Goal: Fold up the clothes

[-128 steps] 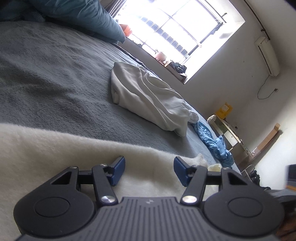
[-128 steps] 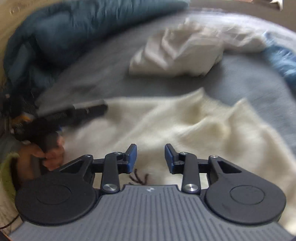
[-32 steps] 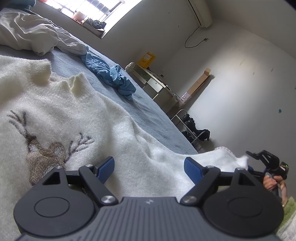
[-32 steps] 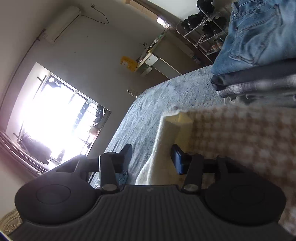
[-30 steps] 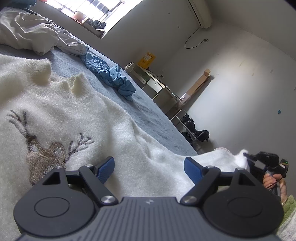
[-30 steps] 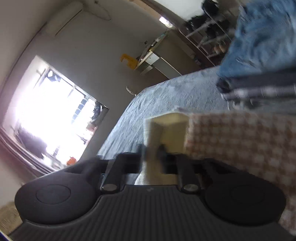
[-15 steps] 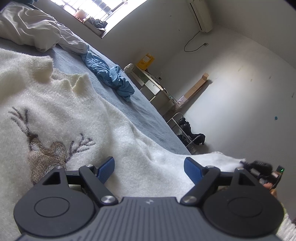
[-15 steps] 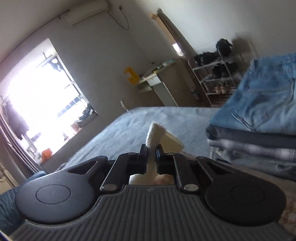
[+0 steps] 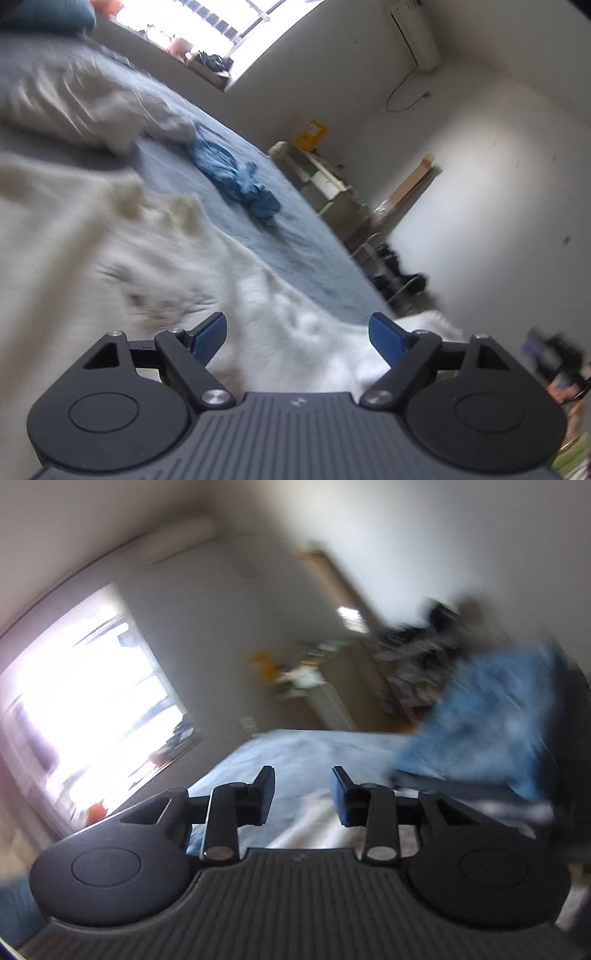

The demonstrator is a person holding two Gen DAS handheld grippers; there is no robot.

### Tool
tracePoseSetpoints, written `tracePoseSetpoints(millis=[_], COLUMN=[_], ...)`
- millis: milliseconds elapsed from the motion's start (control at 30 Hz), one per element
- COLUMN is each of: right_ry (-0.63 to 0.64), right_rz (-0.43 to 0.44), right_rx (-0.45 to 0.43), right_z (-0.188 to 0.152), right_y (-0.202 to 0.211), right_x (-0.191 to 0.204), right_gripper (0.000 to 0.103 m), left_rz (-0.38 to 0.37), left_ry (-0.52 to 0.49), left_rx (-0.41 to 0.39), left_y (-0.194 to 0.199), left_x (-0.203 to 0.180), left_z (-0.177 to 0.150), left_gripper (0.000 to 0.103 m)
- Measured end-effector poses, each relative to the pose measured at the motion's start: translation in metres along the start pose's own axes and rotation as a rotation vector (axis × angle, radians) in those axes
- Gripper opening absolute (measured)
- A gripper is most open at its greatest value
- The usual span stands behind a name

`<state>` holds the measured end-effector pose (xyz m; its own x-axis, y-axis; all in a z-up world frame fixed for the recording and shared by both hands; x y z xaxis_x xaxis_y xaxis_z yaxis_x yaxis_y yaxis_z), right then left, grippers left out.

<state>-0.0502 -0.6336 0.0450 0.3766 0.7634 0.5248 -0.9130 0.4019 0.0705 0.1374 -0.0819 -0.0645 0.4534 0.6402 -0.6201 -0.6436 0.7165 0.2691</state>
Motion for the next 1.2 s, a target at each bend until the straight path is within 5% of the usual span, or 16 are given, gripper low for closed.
tracePoseSetpoints(millis=[267, 500, 700, 767, 900, 1000, 1200], right_ry=[0.299, 0.498, 0.520, 0.559, 0.717, 0.831, 0.709], right_rz=[0.413, 0.566, 0.566, 0.582, 0.609, 0.558, 0.471], right_rx=[0.141, 0.390, 0.607, 0.630, 0.654, 0.712, 0.753], right_z=[-0.065, -0.169, -0.231, -0.247, -0.291, -0.323, -0.287], right_y=[0.076, 0.142, 0.163, 0.158, 0.154, 0.158, 0.194], right_x=[0.119, 0.166, 0.186, 0.198, 0.218, 0.200, 0.131], right_gripper=[0.038, 0.060, 0.056, 0.040, 0.028, 0.024, 0.023], left_rz=[0.285, 0.380, 0.376, 0.376, 0.486, 0.516, 0.489], left_ry=[-0.198, -0.121, -0.213, -0.269, -0.394, -0.374, -0.403], left_rx=[-0.023, 0.006, 0.001, 0.028, 0.034, 0.085, 0.059], left_y=[0.182, 0.235, 0.231, 0.221, 0.200, 0.194, 0.211], left_x=[-0.017, -0.032, -0.052, -0.055, -0.054, -0.039, -0.029], left_z=[-0.018, -0.093, -0.135, -0.142, -0.159, -0.174, -0.186], left_gripper=[0.088, 0.099, 0.102, 0.103, 0.097, 0.090, 0.092])
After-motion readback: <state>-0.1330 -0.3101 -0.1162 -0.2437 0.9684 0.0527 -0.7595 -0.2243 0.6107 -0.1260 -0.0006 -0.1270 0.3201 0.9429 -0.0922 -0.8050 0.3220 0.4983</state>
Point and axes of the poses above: each gripper's, at about its wrist camera, not at the fingertips, and y roughly against the way its jaws point, x to its left, z to its top, the point moved 3 cm from there along -y, roughly the way its jaws point, and after that the axes turned 6 degrees about -x, right-handed, at the moved point
